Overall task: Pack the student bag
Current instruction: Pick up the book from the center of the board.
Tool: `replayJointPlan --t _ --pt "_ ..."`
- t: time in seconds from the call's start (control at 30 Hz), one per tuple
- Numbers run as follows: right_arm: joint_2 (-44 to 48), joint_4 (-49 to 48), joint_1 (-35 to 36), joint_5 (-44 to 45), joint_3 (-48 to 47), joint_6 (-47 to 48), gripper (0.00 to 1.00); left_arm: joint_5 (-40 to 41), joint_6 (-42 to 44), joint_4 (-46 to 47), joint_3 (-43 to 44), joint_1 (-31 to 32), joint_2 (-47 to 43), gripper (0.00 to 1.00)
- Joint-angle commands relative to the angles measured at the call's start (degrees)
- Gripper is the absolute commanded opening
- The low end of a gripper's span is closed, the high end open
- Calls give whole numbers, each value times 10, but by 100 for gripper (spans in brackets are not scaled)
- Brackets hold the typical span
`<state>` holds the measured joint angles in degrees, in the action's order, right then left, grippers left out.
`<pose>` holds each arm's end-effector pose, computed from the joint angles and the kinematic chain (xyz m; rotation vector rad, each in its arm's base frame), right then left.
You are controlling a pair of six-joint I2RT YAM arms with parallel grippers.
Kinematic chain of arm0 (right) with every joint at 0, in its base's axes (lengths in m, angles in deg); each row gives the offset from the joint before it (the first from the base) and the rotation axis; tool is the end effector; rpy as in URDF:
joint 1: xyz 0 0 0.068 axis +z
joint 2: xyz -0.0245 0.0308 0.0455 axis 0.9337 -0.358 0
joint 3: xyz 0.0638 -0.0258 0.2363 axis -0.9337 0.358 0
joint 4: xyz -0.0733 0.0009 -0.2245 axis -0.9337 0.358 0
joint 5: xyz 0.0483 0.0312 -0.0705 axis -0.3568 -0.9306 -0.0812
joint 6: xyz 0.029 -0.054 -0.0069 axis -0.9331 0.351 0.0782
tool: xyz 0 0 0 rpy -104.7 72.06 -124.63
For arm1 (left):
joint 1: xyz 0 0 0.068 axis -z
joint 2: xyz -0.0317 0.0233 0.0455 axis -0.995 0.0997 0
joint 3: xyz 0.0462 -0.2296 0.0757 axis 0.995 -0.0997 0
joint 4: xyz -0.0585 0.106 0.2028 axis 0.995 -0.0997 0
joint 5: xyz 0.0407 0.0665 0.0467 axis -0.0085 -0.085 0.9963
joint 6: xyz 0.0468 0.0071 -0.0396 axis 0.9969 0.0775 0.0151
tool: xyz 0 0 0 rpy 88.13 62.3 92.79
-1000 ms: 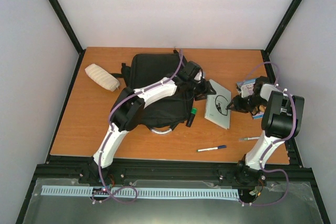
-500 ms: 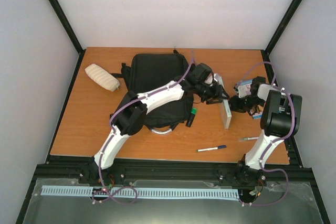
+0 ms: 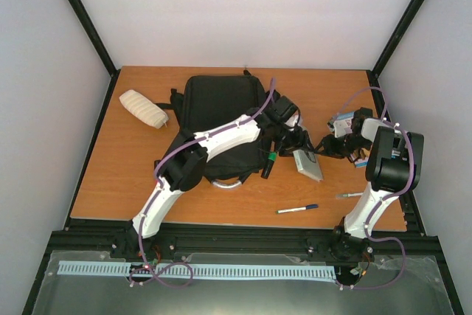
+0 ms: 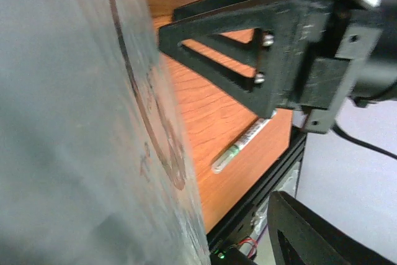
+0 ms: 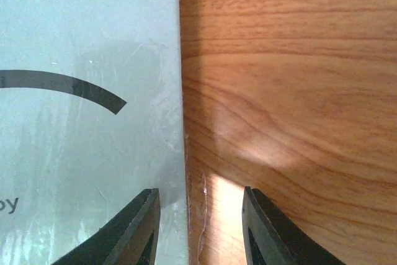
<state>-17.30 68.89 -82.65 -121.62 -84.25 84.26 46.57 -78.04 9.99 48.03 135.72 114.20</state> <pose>0.2893 -0.0420 0.1167 -0.0877 2.8054 0.8669 0.2775 -0.3892 0.1893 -0.2017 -2.8014 1.2849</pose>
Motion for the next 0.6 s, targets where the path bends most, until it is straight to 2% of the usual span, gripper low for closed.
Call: replayJointPlan --t 0.0,0.13,0.33,0.57 --pt "-30 12 8 34 26 4 38 12 31 -34 26 1 9 62" --pt "-28 11 7 36 27 3 38 15 33 -38 22 1 8 56" --pt "-26 12 7 35 27 2 38 15 26 -25 10 1 6 37" --pt "-19 12 3 33 28 2 38 20 9 -2 -8 0 -5 22"
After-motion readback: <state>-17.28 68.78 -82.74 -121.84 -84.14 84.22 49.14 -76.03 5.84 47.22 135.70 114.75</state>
